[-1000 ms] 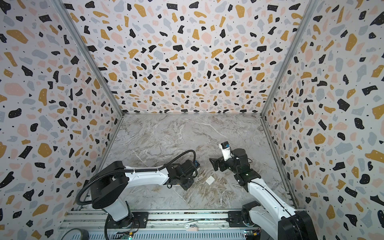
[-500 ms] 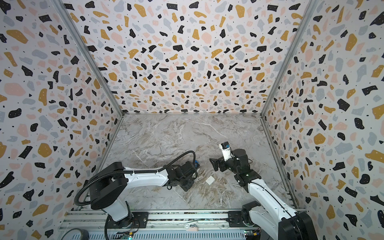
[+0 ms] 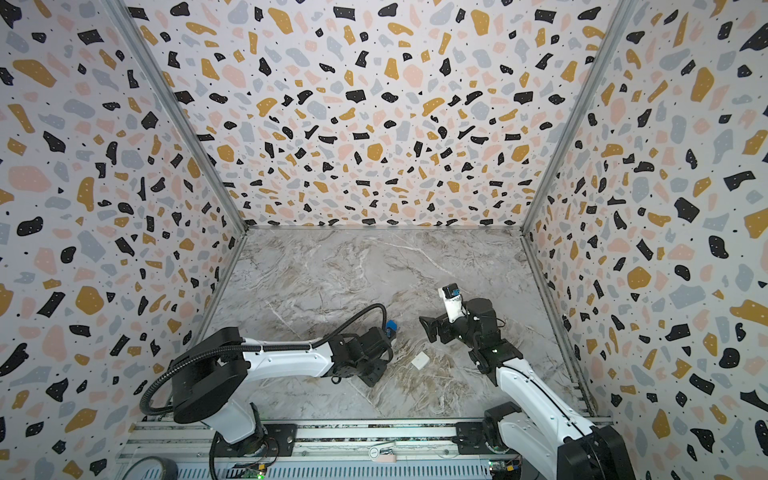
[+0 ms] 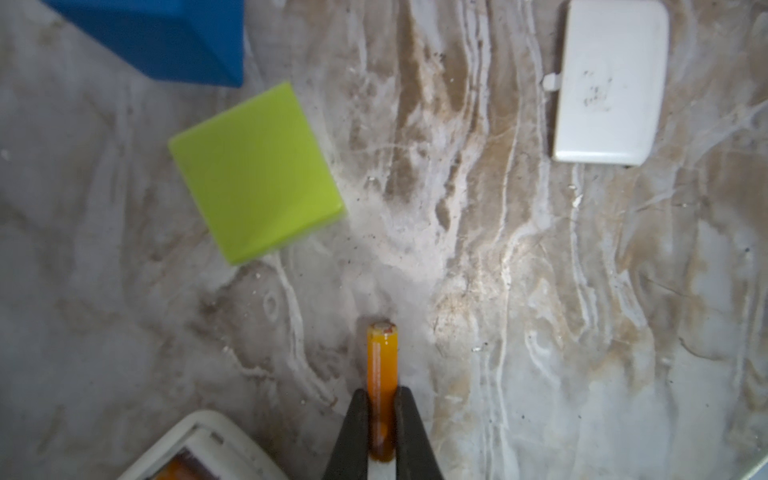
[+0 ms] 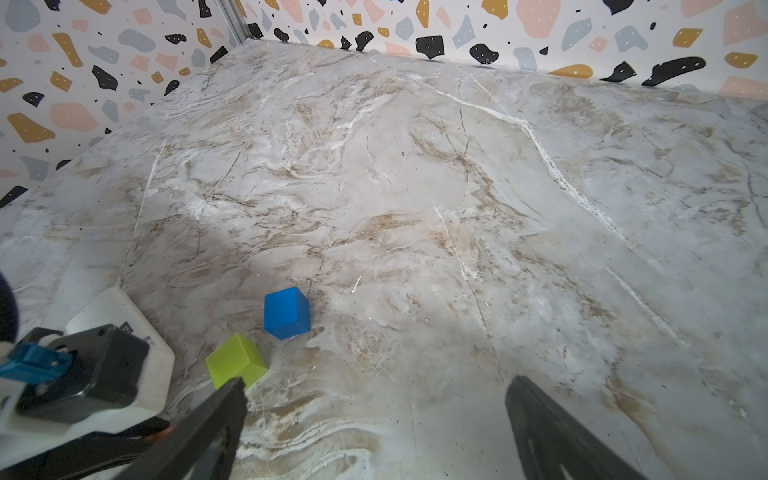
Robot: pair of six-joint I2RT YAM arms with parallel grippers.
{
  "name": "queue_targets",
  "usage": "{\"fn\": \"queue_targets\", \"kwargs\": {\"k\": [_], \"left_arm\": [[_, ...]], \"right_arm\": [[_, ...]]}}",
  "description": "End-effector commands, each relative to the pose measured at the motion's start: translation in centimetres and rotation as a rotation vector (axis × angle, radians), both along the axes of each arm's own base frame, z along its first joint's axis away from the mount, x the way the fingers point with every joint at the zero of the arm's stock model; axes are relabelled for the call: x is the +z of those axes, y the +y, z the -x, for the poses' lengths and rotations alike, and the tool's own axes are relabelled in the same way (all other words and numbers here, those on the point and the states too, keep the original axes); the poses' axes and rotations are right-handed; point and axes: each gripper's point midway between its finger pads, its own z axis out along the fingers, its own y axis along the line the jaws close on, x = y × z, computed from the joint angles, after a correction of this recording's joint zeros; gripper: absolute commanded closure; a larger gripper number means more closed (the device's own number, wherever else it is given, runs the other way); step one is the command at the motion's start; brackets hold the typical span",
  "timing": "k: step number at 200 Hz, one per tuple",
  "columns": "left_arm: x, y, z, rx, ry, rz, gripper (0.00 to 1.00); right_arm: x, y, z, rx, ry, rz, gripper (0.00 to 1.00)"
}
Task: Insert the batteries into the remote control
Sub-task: 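Carry the orange battery over the remote's open compartment with the left gripper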
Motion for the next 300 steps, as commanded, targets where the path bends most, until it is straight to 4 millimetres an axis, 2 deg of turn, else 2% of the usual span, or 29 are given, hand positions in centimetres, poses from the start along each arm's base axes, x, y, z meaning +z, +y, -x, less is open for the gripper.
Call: {"fn": "queue_targets", "kwargs": {"k": [1,61,114,149,187,234,300], "left_arm": [[0.9,0.7,0.0,0.103,-0.001,0.027,0.93],[5.3,1.0,-1.0,0.249,-0.040,0.135,0.94],[6.8,1.6,-1.6,0.312,-0.061,0.146,0.95],[6.9,2.6,-1.4,0.359,-0.040,0.161,0.95],[5.8,4.3,-0.7,0.406,-0.017,0.127,0.95],[4.8,5.1,-0.2,0.431,0.011,0.118,0.95],[3.6,6.1,-0.8,0.460,0.026,0.095,0.95]], "right_arm": [[0.5,-0.2,-0.1,-0.008,-0.027,-0.005,0.00],[0.6,-0.1,0.0,-0.001,-0.032,-0.011,0.01],[0.7,0.0,0.0,0.003,-0.039,-0.015,0.01],[0.7,0.1,0.1,0.016,-0.045,-0.004,0.01],[0.5,0.4,0.1,0.024,-0.044,0.000,0.01],[0.4,1.1,0.3,0.043,-0.053,0.026,0.01],[-0.1,2.1,0.5,0.055,-0.053,0.089,0.00]]}}
